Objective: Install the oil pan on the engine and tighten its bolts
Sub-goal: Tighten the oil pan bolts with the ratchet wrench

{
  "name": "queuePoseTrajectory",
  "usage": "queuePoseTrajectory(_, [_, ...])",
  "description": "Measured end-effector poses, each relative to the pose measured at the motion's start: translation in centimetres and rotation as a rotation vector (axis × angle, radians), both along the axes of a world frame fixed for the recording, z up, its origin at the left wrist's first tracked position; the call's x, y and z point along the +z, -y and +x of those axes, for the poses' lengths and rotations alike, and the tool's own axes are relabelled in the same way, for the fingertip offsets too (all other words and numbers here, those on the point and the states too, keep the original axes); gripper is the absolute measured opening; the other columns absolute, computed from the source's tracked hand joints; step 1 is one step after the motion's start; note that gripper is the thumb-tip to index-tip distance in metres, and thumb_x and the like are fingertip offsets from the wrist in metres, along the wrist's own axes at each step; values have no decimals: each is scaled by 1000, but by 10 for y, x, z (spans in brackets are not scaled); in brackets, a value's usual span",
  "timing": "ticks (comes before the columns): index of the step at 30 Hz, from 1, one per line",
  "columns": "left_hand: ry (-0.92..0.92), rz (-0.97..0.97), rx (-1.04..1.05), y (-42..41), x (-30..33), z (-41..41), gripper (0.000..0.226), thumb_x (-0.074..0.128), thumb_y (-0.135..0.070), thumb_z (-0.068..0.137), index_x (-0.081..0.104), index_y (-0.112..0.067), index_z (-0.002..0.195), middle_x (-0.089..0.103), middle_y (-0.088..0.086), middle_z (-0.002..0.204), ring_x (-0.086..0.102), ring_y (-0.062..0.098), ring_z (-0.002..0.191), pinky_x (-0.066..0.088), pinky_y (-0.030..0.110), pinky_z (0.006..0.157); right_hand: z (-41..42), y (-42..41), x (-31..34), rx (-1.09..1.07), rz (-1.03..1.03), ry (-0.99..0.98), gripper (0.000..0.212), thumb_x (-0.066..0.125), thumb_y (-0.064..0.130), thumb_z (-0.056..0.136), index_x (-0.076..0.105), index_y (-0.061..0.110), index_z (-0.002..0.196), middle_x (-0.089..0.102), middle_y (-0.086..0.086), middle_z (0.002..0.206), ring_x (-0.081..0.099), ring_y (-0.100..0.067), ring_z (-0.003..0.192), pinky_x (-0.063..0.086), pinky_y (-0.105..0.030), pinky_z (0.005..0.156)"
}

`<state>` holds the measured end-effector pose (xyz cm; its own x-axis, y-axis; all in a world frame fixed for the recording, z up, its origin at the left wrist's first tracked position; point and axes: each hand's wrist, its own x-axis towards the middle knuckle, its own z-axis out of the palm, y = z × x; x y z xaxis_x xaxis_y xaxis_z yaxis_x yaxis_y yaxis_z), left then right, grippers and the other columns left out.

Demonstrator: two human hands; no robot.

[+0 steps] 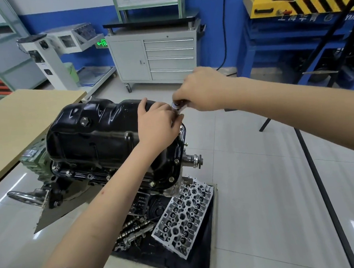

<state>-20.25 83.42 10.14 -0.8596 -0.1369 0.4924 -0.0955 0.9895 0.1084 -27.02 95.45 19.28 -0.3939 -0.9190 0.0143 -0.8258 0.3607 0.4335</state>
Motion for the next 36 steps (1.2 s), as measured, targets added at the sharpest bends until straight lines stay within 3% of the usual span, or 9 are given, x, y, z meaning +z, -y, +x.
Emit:
queuePoseTrajectory(2, [-1,-5,-17,0,0,1,31,51,-29,90,70,-7,78,69,1,94,55,22,109,9,41,110,-3,-1,-4,98,34,-107,35,40,1,89,50,21,115,60,-1,103,50,-26,101,37,-34,78])
queuePoseTrajectory(5, [-20,-5,-12,-1,-1,1,31,51,-29,90,71,-7,80,69,2,93,56,22,108,8,41,111,1,1,-6,-3,-76,-17,22,46,9,88,57,17,105,58,-3,87,53,-28,87,33,-27,56])
queuePoseTrajectory(10, [-10,-12,10,-2,-2,-1,31,51,-28,89,69,-7,77,67,3,87,55,20,107,8,40,111,4,0,2,-349,-128,790,26,62,27,79,58,10,59,59,5,41,59,-12,44,41,-12,41])
queuePoseTrajectory(17, [-5,6,2,1,-2,-1,31,50,-28,90,70,-6,81,68,3,94,55,22,108,7,39,110,-4,8,3,47,74,-42,31,44,1,87,52,18,112,60,-7,100,54,-31,96,44,-35,76])
queuePoseTrajectory(21, [-18,-12,16,-2,-1,-1,34,48,-32,91,71,-8,82,68,2,92,55,20,107,6,39,111,3,9,0,-95,-26,61,12,53,9,85,59,10,95,52,-4,74,51,-26,71,29,-23,49])
queuePoseTrajectory(25, [-7,-20,-7,-2,-1,-1,29,52,-25,87,68,-4,76,69,4,86,55,22,108,10,43,110,6,6,8,-350,-90,762,27,65,25,77,58,9,57,58,3,39,56,-8,38,38,-11,36])
queuePoseTrajectory(29, [-29,-7,-6,-2,1,1,26,52,-22,87,69,-5,79,70,4,87,57,23,105,13,44,110,6,9,5,-127,11,245,6,54,14,83,57,9,82,51,1,58,50,-22,61,29,-22,43])
queuePoseTrajectory(32, [-17,-13,-23,-2,0,0,27,52,-25,88,70,-7,79,70,2,88,56,23,105,13,46,110,-2,5,2,121,126,-140,27,41,2,89,49,15,112,59,-6,94,53,-28,89,39,-32,66])
queuePoseTrajectory(36, [-27,-23,-8,-2,-1,0,29,50,-27,89,70,-7,81,70,2,89,57,22,106,12,44,110,1,8,-3,-25,-28,18,22,49,6,85,57,12,105,60,-8,87,56,-31,86,42,-31,61])
